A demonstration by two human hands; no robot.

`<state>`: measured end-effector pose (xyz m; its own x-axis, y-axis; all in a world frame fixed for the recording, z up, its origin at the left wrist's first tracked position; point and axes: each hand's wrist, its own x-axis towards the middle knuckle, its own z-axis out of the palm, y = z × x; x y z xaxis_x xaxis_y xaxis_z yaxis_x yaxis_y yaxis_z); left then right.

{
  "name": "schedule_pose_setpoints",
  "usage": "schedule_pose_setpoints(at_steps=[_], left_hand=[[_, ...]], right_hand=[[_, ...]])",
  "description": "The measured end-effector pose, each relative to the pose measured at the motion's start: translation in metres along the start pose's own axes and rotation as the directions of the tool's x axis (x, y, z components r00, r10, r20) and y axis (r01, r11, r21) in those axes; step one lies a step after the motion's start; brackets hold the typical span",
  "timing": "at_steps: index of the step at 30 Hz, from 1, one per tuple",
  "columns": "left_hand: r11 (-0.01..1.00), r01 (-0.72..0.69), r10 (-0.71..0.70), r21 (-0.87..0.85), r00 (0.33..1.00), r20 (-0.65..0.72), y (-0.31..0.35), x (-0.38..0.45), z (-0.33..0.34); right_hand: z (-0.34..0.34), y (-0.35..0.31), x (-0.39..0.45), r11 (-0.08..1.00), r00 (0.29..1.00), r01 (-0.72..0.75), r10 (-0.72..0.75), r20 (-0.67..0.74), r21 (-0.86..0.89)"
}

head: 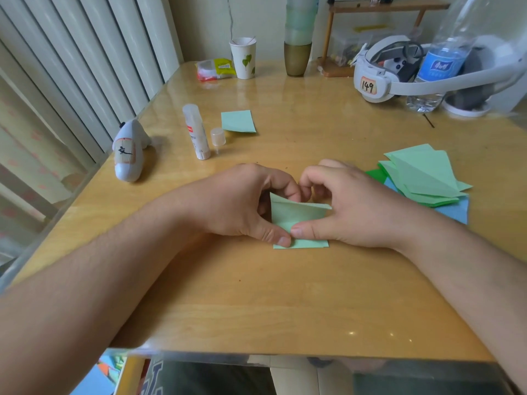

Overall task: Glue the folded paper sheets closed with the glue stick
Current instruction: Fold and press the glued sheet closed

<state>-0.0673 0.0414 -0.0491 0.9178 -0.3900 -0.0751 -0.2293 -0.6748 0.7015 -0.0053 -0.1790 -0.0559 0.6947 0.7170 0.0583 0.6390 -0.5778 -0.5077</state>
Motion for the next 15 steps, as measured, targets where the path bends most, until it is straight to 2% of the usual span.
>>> schedule_pose_setpoints(at_steps=[9,15], left_hand=[[0.999,-0.006,0.006,0.051,1.000,-0.006,-0.002,-0.001,-0.001],[0.999,-0.011,0.012,0.047,1.000,-0.006,-0.001,0.001,-0.002]], right_hand=[[-0.010,0.007,-0.004,0.999,0.998,-0.037,0.036,0.045,0.016],[0.000,-0.001,0.002,0.999,0.999,0.046,-0.046,0.001,-0.002]])
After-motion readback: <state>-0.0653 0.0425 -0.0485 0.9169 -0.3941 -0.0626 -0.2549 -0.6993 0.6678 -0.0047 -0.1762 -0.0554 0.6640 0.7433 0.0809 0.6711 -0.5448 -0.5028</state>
